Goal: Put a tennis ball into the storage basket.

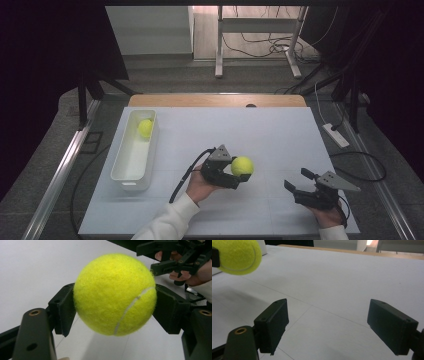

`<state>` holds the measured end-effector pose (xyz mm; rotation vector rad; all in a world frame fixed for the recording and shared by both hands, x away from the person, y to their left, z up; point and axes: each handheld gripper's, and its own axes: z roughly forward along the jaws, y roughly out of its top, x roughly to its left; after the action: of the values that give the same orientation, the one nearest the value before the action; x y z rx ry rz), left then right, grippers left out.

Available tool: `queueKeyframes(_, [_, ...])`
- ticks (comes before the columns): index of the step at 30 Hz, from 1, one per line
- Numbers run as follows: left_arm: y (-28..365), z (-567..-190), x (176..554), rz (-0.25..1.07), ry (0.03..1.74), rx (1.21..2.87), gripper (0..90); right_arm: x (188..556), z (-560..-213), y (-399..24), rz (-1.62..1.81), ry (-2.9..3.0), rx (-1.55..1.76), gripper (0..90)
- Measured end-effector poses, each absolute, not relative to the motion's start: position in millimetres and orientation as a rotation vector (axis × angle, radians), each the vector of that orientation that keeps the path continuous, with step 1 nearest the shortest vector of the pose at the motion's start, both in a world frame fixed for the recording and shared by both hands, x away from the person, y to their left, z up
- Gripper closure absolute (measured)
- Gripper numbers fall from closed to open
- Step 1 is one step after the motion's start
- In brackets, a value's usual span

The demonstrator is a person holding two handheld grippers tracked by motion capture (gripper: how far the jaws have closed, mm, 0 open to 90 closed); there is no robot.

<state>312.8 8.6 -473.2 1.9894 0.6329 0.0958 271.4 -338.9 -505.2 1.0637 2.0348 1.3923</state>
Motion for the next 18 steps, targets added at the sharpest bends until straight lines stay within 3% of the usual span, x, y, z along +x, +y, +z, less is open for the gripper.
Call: queueKeyframes(18, [36.7,-459.0,310.2,0.166,0.676,1.946,26.9,272.5,-505.2,-338.1,1.394,2.036,1.061,16.9])
